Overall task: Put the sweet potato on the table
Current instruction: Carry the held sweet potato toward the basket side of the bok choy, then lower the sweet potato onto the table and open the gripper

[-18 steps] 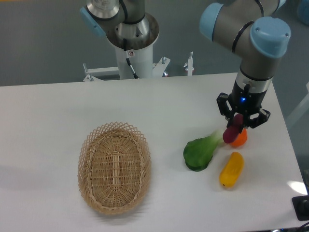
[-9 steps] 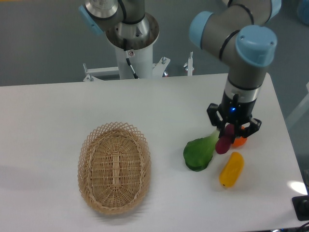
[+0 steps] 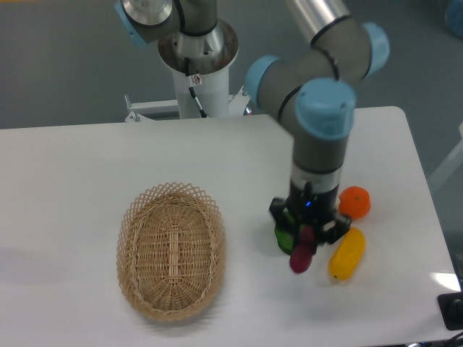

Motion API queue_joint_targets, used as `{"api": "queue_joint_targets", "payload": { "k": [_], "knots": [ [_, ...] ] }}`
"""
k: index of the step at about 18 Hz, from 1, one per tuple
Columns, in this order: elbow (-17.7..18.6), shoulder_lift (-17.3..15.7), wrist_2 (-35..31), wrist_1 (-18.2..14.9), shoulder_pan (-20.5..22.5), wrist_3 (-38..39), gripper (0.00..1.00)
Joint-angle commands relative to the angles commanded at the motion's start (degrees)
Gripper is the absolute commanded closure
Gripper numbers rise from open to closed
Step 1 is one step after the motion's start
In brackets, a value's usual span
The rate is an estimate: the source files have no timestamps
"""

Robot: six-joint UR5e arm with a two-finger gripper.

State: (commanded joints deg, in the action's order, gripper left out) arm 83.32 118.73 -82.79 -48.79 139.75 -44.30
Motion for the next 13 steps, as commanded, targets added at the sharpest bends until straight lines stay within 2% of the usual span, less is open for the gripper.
{"api": "queue_joint_targets", "payload": {
  "k": [3,8,13],
  "knots": [
    [0.00,3.17,-0.26,1.59,-1.23,-0.79,0.75],
    [0.18,7.30,-0.53,1.68,-1.94,-4.22,0.74],
    [0.70,8.80,-2.11,1.68,-2.29,-4.22,0.74]
  ]
}}
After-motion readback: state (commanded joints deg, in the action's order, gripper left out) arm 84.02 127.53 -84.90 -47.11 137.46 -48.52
